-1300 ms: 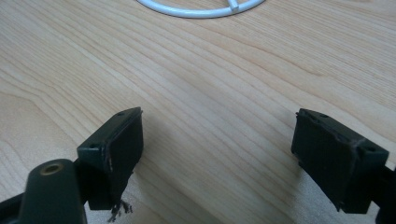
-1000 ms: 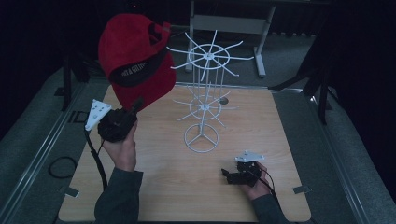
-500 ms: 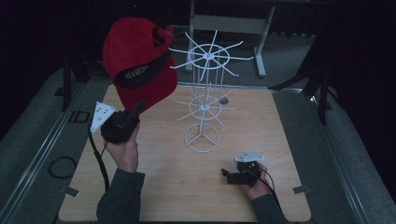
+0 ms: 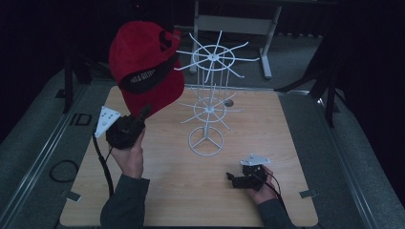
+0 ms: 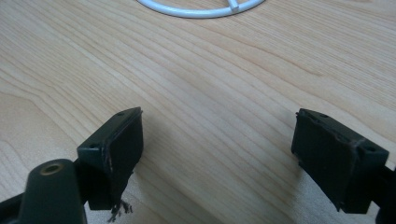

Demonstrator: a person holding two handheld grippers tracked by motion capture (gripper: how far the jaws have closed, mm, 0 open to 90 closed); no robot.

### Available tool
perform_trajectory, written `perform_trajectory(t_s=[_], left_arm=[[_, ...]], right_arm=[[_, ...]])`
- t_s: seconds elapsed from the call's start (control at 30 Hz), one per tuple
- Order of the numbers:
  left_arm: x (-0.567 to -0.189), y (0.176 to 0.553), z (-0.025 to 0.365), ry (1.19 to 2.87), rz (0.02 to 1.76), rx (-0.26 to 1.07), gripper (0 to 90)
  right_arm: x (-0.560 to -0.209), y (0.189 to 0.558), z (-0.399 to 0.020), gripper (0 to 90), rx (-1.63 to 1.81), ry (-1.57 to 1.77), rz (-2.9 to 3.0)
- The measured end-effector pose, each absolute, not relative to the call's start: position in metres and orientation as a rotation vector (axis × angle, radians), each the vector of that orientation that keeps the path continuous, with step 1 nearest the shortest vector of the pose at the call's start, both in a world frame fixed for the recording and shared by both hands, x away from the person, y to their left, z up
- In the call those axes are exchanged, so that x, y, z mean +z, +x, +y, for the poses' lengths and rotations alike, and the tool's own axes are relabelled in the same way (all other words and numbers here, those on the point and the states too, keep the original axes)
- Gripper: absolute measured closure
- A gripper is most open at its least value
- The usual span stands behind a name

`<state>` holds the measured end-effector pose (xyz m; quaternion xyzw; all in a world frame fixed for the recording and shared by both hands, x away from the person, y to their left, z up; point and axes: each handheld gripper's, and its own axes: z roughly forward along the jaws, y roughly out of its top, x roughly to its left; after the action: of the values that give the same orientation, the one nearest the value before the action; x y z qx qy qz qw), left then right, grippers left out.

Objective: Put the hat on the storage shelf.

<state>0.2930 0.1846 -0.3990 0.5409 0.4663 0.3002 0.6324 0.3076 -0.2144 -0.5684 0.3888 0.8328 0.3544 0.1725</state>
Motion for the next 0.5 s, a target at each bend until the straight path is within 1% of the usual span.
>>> perform_trajectory(t_s=[0.5], left_arm=[[-0.413,0.291,0.179,1.242,1.073,0.647,85.8]], right_arm=[[-0.568,0.307,-0.214,16.6,1.005,1.104,2.363]])
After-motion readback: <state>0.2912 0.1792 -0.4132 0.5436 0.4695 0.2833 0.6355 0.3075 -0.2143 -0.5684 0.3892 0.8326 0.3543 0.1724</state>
